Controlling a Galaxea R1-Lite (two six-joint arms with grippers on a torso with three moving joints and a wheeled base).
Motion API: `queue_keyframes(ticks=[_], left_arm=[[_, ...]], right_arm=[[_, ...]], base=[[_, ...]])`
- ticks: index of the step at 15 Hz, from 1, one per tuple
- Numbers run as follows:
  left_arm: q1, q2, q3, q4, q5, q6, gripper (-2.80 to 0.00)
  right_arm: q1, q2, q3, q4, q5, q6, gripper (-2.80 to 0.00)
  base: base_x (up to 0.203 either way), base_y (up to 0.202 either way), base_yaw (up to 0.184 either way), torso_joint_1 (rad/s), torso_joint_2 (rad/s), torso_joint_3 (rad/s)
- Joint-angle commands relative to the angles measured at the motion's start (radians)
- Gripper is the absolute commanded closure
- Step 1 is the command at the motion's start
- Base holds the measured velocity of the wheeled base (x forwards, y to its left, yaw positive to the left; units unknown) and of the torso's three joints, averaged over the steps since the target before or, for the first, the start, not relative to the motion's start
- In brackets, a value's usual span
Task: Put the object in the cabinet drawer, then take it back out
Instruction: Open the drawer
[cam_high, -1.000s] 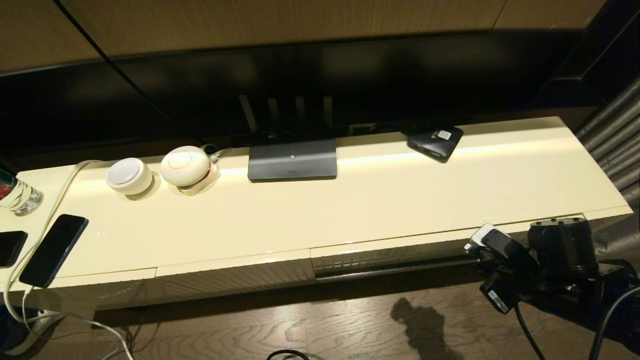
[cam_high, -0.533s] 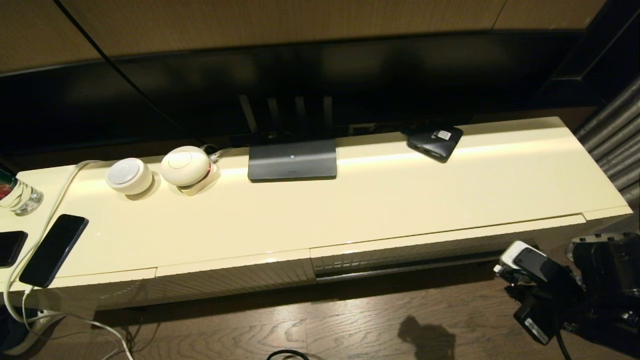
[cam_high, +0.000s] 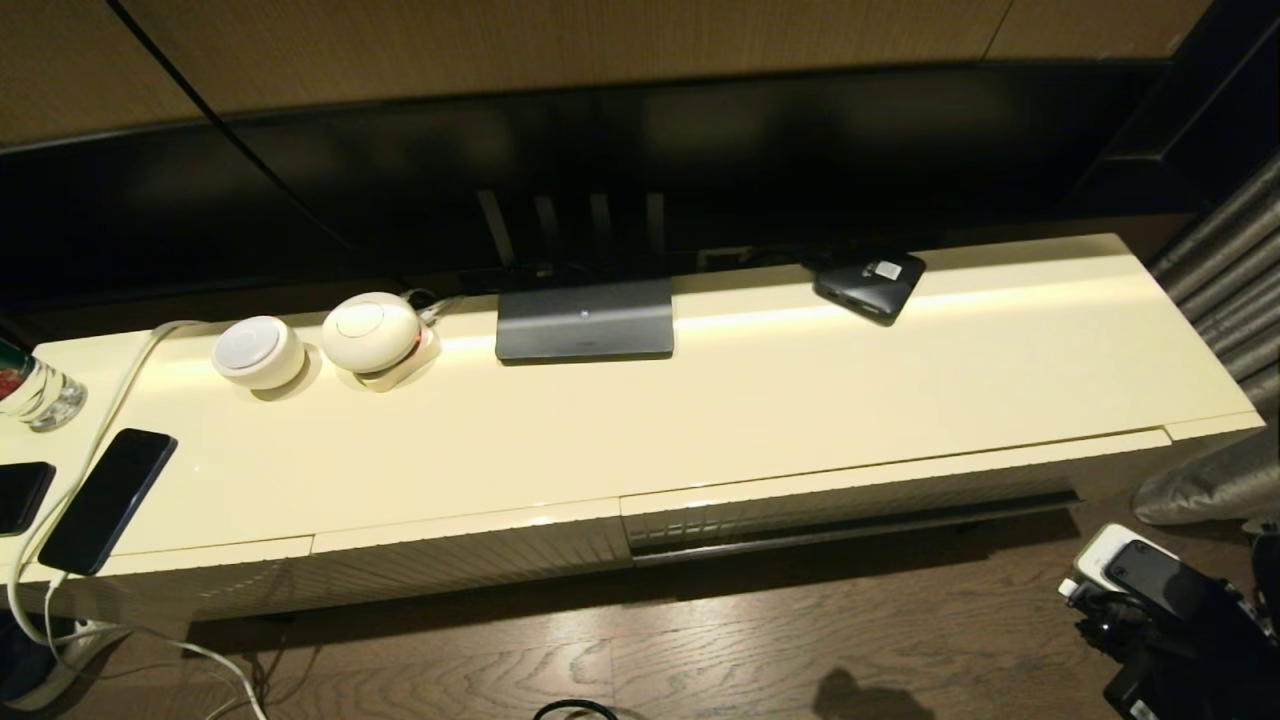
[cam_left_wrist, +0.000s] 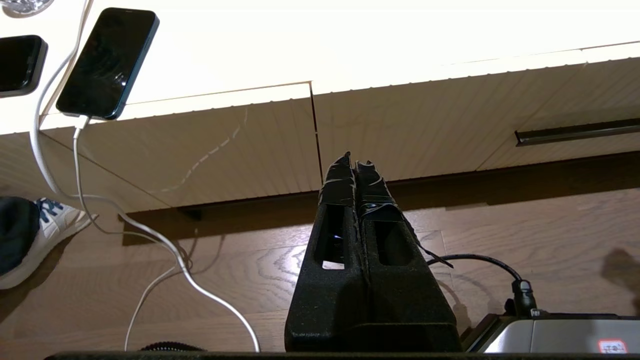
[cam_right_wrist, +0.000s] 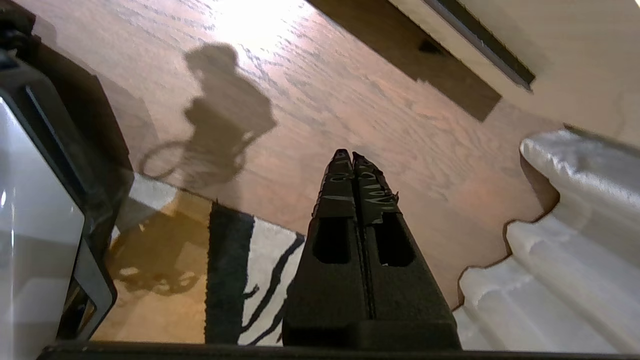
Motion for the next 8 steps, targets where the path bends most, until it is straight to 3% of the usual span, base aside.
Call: queue_keyframes(ticks=[1, 6, 8], left_arm=[[0.000, 0.001, 0.003, 0.000, 0.000, 0.000, 0.00], [0.000, 0.001, 0.003, 0.000, 0.000, 0.000, 0.00], [0.000, 0.001, 0.003, 0.000, 0.000, 0.000, 0.00]], right_arm=[[-0.006, -0.064, 0.019, 0.004, -0.018, -0.002, 0.00], [-0.002, -0.044, 0.005, 0.048, -0.010, -0.020, 0.00], [0.006, -0.029, -0.008, 0.048, 0.065, -0.112, 0.00]], base=[[0.000, 0.000, 0.000, 0.000, 0.00, 0.000], [0.000, 0.000, 0.000, 0.000, 0.00, 0.000], [0.000, 0.000, 0.000, 0.000, 0.00, 0.000]])
